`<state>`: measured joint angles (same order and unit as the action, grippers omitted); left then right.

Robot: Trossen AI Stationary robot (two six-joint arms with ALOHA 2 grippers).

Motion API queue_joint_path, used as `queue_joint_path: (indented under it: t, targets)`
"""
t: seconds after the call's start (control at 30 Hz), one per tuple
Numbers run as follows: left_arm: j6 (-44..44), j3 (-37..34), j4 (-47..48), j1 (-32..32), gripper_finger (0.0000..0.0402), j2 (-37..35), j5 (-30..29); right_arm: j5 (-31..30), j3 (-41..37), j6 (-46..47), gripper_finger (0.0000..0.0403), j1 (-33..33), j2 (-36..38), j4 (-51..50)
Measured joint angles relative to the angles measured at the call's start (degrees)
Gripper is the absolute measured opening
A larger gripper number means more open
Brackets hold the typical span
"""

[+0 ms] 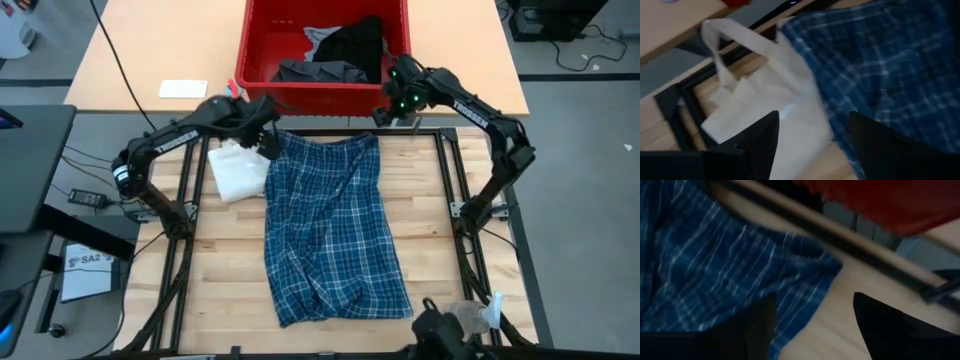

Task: Fold laundry
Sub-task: Fold the blue pants

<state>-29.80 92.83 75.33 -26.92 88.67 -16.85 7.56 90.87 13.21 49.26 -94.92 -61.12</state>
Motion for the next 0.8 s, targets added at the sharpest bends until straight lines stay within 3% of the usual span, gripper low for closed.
queue_joint_path:
  t: [0.27, 0.37, 0.57, 0.7, 0.8]
  targets:
    - [-9.6, -23.3, -18.9, 9.7, 0.0243, -5.1, 9.0, 8.0, -21.8, 10.6, 0.0257, -7.1, 13.3, 10.8]
    - [-15.5, -28.7, -20.6, 14.4, 0.0243, -6.4, 10.0, 11.4, -29.9, 17.4, 0.0254, -11.7, 19.9, 16.2]
    - [-26.6, -38.0, -27.7, 24.1, 0.0243, -7.0, 9.9, 3.9, -41.5, 29.5, 0.0248, -25.1, 30.0, 19.9]
    - [-33.2, -44.2, -40.0, 28.4, 0.0243, -7.0, 12.1, 2.2, -48.6, 38.3, 0.0248, -33.3, 33.1, 25.5]
    - [-35.9, -45.0, -43.0, 29.9, 0.0243, -7.0, 11.6, 0.3, -53.3, 43.4, 0.0248, -37.9, 33.8, 31.7]
